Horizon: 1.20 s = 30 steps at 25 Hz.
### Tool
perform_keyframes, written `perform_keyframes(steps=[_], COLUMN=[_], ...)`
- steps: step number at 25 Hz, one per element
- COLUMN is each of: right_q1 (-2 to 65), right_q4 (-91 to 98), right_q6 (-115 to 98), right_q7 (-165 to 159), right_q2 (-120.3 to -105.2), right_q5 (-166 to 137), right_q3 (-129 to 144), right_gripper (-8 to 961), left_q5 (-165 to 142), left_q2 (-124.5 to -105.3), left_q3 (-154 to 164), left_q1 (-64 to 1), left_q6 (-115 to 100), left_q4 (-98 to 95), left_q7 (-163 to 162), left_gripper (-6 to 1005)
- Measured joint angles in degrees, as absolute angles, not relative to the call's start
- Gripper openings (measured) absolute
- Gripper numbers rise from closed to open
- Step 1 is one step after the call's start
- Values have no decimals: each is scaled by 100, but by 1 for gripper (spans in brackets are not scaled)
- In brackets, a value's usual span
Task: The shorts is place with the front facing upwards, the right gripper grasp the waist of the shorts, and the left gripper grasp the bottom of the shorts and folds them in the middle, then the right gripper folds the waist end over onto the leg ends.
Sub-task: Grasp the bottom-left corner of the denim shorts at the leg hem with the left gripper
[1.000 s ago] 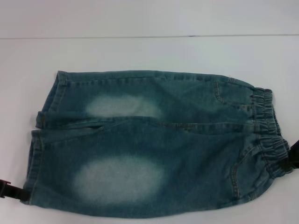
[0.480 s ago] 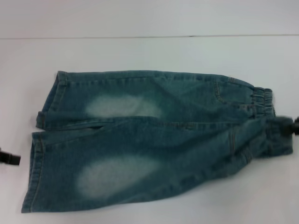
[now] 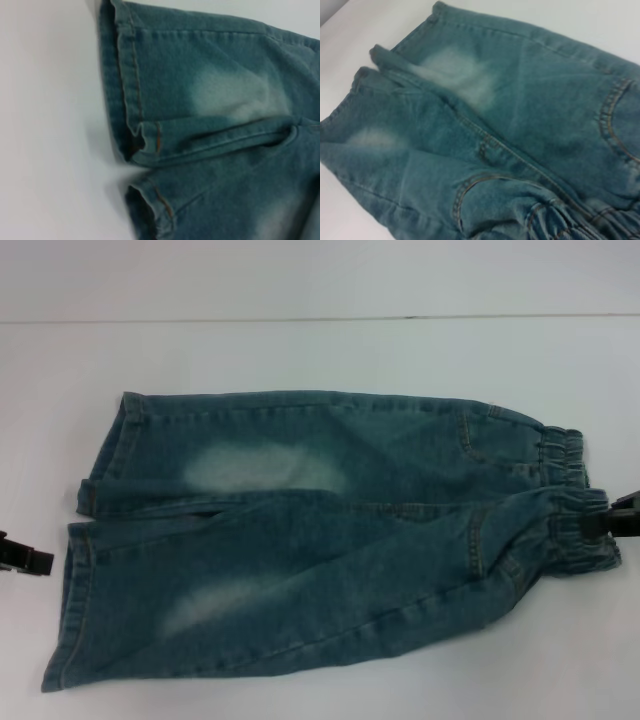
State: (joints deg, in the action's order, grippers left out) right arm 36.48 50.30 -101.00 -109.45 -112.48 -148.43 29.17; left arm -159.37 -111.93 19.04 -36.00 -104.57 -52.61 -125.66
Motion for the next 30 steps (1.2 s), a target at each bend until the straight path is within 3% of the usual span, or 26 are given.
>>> perform_keyframes(steps=[3, 8, 19, 27, 30], right_q1=[3683, 3701, 3750, 3809, 3823], right_q4=[5036, 5053, 5045, 5007, 5006], right_q6=[-10089, -10009, -9748, -9728, -9727], right_q7=[-10914, -10837, -10644, -10528, -10522], right_q2=[-11292, -11321, -11338, -11370, -11375], right_q5=[-14839, -14835, -14809, -14781, -14781], right_q3=[3027, 3132, 3176, 3199, 3224], right_gripper=[42, 42, 42, 42, 41], left_q5=[-15967, -15992, -16379, -16375, -16374], left_q2=[-11204, -11203, -11154, -11204, -11208], left_q3=[1916, 1912, 2252, 2644, 2669], left_q1=[-3616, -3566, -3525, -3524, -3514], left_q6=[-10687, -11033, -11340, -10856, -10774], left_q4=[-5343, -5509, -5514, -4996, -4906], left_q7=[-12757, -13115, -14019, -14160, -14171], left_gripper=[55, 211, 680, 846, 843])
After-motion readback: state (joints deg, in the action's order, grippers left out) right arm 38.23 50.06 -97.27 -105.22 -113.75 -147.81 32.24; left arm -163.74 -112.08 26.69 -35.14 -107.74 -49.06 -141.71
